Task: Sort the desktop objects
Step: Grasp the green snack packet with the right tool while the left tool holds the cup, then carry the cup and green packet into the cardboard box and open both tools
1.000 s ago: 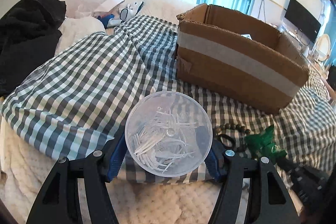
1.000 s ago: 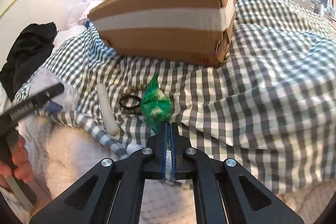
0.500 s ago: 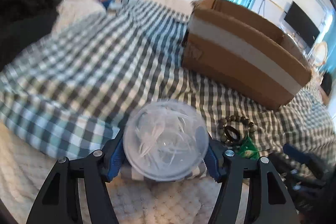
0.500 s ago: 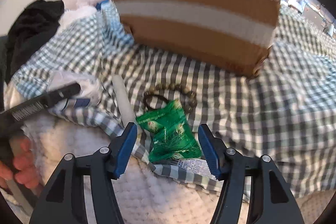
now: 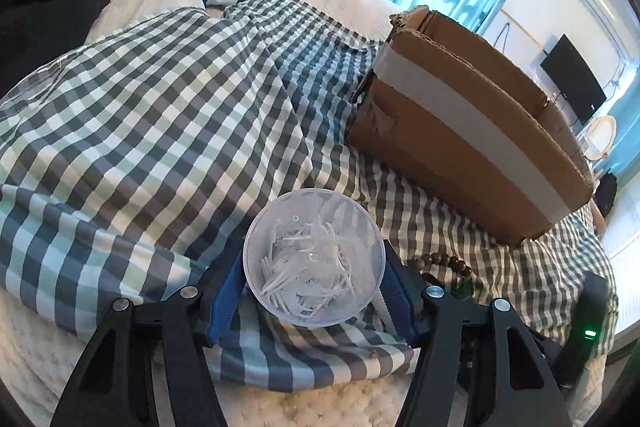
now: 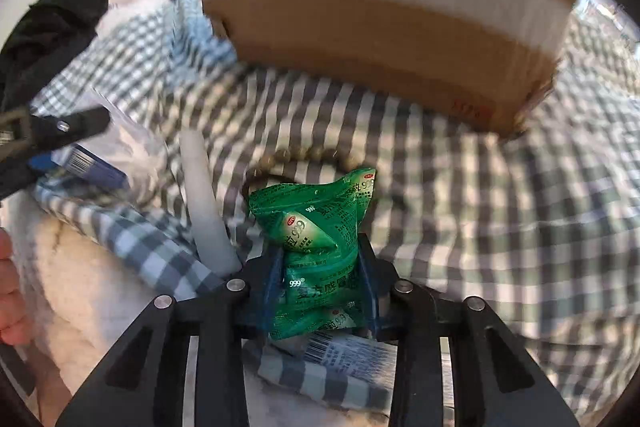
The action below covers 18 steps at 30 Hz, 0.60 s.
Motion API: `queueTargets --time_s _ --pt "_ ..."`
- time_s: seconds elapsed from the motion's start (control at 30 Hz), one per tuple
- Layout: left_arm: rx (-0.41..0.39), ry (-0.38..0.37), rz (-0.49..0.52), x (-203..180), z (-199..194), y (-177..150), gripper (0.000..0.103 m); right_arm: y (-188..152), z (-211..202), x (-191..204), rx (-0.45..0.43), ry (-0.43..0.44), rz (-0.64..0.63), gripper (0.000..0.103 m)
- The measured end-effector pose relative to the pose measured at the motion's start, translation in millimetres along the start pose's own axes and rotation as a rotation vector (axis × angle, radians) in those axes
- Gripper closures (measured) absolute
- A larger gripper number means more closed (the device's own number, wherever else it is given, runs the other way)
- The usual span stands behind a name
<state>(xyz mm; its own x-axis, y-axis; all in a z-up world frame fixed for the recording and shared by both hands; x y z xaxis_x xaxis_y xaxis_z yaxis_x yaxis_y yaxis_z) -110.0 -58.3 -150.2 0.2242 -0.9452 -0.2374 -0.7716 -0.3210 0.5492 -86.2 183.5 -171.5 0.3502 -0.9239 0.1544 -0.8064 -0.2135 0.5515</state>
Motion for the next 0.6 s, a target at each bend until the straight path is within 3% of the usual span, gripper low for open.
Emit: queueTargets --time_s 0.3,0.6 --pt "-0.025 0.009 -0.022 -5 -4 4 0.039 6 -45 -14 -0.138 0.085 0.044 0.071" --pt "-0.186 0.002 0.01 -15 -42 10 0.039 22 -73 -4 -0.225 0.105 -0.006 0.071"
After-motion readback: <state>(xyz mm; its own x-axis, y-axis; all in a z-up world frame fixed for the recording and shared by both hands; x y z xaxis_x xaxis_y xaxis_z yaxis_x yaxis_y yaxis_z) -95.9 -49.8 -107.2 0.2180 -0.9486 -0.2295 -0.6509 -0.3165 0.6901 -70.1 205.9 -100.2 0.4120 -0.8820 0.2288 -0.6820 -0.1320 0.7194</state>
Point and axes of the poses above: each gripper's, at about its wrist camera, not at the fingertips, and z roughly the way its jaws point, x to its left, y to its top, the point moved 4 cm from there along z, roughly the way its jaws point, and after that the axes turned 6 degrees about y, right-handed, at the moved point
